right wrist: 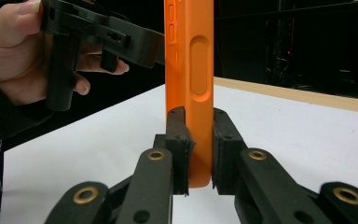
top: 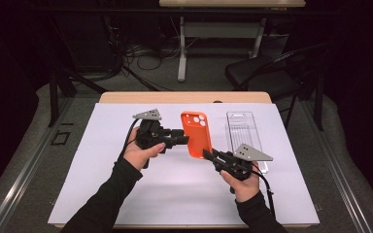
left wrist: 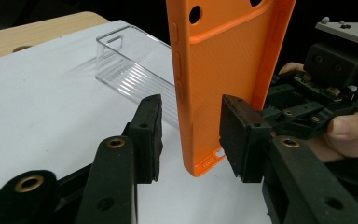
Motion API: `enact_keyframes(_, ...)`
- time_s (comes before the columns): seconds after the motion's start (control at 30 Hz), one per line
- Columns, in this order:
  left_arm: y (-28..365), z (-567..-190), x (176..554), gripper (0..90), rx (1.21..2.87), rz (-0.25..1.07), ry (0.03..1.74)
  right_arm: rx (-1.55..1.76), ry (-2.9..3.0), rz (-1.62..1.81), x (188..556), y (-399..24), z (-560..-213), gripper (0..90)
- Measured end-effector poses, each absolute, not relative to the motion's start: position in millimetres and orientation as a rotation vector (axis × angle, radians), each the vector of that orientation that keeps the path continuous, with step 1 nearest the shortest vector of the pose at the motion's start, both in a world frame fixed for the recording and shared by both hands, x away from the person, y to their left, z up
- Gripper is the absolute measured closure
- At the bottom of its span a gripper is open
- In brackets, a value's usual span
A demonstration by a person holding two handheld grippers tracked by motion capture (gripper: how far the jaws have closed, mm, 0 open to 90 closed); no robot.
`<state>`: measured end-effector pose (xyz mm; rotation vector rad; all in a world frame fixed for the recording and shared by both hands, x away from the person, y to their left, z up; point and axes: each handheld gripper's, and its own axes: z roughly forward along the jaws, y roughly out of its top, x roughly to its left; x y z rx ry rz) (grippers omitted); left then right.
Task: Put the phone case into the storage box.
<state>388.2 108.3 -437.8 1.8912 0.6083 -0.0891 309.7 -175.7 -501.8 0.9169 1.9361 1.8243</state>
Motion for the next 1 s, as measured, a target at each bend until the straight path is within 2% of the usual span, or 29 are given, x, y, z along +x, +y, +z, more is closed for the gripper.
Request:
enact_keyframes(0.53, 108.1, -438.0, 389.1, 67.7, 1.878, -0.101, 0.6, 0.905, 1.948, 1.841, 309.6, -173.2, -503.6, 80.7)
enact_keyframes(1.0, 110.8, -444.2, 394.3, 63.9, 1.891, -0.168, 0.518, 0.882, 1.959, 1.869, 310.1, -174.7, -502.6, 80.7)
